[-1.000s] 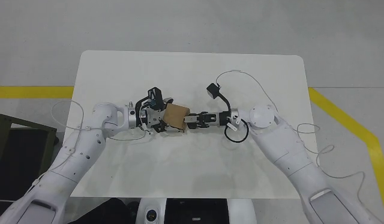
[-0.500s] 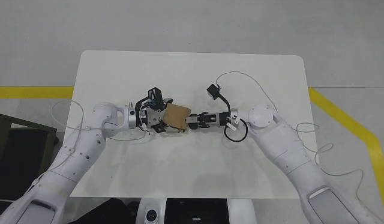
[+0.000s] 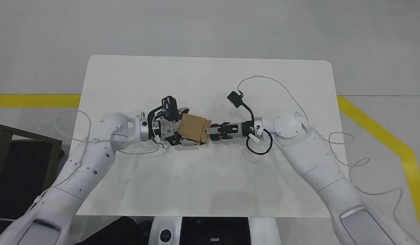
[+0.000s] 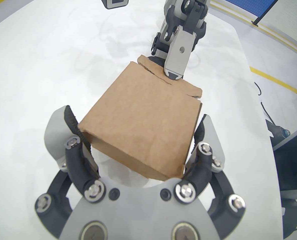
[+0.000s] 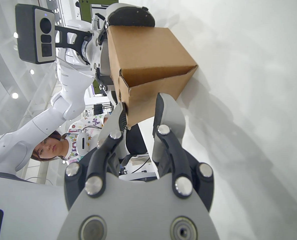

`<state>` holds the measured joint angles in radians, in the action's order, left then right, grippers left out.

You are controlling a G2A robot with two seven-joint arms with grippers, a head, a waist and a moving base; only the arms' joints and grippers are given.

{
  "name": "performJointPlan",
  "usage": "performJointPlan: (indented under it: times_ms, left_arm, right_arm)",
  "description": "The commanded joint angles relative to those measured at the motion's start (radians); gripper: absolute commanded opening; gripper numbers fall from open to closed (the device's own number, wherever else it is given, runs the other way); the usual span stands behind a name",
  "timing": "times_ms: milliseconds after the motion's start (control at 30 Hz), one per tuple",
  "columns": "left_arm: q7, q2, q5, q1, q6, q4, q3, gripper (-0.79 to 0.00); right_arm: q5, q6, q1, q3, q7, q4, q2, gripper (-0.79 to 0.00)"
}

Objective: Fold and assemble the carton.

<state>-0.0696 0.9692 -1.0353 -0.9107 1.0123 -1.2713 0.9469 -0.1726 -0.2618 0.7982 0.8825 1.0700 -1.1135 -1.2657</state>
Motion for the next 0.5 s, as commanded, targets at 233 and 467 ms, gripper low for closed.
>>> performJointPlan:
  times_ms: [233, 467]
  left_arm:
    - [-0.003, -0.003, 0.005, -0.001, 0.0, -0.004, 0.0, 0.0]
    - [-0.006, -0.005, 0.009, -0.002, 0.0, -0.009, -0.004, 0.0]
  right_arm:
    - [0.015, 0.02, 0.0, -0.001, -0.006, -0.029, 0.0, -0.6]
    - [0.019, 0.02, -0.019, -0.026, -0.007, -0.031, -0.01, -0.61]
